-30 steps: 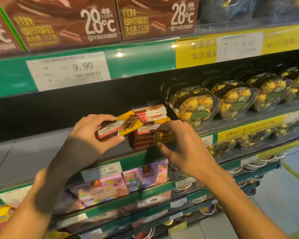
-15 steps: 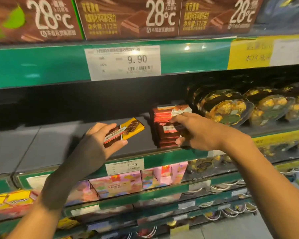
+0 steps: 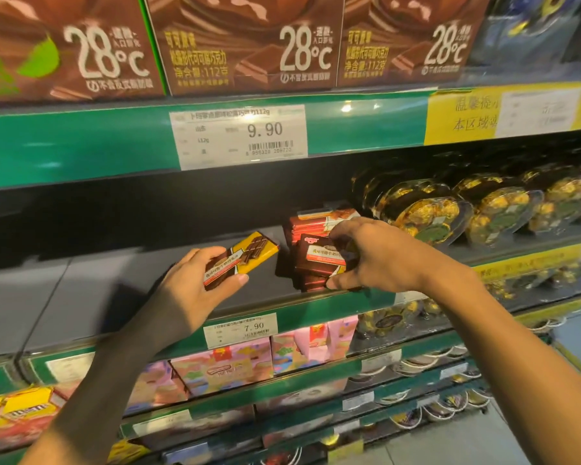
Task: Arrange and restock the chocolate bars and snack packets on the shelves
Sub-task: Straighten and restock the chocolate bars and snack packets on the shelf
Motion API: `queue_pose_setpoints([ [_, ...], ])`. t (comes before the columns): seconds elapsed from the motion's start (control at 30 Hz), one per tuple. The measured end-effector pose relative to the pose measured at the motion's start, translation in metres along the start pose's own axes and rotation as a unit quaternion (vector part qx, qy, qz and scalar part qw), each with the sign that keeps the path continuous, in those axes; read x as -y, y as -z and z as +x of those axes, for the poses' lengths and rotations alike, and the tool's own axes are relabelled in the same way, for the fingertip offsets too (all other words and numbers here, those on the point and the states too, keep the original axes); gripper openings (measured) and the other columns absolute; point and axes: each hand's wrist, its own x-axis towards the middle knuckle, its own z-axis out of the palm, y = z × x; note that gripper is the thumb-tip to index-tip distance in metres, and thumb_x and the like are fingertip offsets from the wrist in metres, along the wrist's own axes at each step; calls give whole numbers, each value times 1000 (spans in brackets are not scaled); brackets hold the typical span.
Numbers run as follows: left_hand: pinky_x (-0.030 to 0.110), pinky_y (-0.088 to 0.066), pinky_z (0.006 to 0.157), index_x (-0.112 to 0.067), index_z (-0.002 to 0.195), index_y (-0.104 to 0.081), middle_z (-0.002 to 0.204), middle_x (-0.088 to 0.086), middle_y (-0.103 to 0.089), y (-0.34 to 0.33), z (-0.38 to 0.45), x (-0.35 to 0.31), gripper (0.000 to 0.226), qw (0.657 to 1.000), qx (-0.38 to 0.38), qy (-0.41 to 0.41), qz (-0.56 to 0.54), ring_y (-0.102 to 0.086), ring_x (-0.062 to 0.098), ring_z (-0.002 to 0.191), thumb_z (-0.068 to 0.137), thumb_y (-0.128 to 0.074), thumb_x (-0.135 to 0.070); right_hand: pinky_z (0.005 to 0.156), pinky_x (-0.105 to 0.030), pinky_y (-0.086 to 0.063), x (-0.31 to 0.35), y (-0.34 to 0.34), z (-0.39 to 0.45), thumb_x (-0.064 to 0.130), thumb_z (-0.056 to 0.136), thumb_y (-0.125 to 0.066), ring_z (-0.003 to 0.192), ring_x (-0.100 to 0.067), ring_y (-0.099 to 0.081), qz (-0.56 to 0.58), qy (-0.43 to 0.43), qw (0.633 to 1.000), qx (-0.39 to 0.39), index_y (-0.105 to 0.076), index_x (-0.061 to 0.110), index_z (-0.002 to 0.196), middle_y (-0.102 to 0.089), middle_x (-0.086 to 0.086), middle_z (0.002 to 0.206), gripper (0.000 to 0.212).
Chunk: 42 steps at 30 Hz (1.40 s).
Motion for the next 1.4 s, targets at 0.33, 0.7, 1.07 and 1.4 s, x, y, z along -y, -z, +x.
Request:
queue_pose_setpoints([
  [0.33,22,-50,78,-36,105,-59,94,-18,-68,13,-4,-1,55,980,-35,63,-185,-64,1,89,59,-88,-32,76,-30,-60,26,-7,-9,25,84,-78,92,-13,-69,245,-52,966,-58,-56,21,107,-68,6,99,32],
  [0.7,23,-53,61,-25,100,-71,94,-7,-73,67,-97,18,24,921,-173,119,-328,-69,14,85,80,-73,-13,68,-33,-62,110,-29,-15,15,86,-72,80,-21,-74,497,4,868,12,-69,10,100,-76,-4,89,16],
  [1.07,37,-48,73,-16,95,-71,97,16,-71,81,-305,98,22,787,-432,303,-320,-64,24,79,76,-79,-9,44,-8,-37,257,-143,-22,5,88,-69,40,2,-50,556,126,797,199,-65,8,90,-60,13,50,5],
  [1.4,32,-50,67,-14,99,-71,88,2,-75,101,-495,184,18,639,-551,420,-333,-67,17,73,84,-71,-4,50,-21,-39,452,-263,-78,9,88,-72,60,-15,-51,525,157,757,355,-69,9,91,-64,-6,71,4],
])
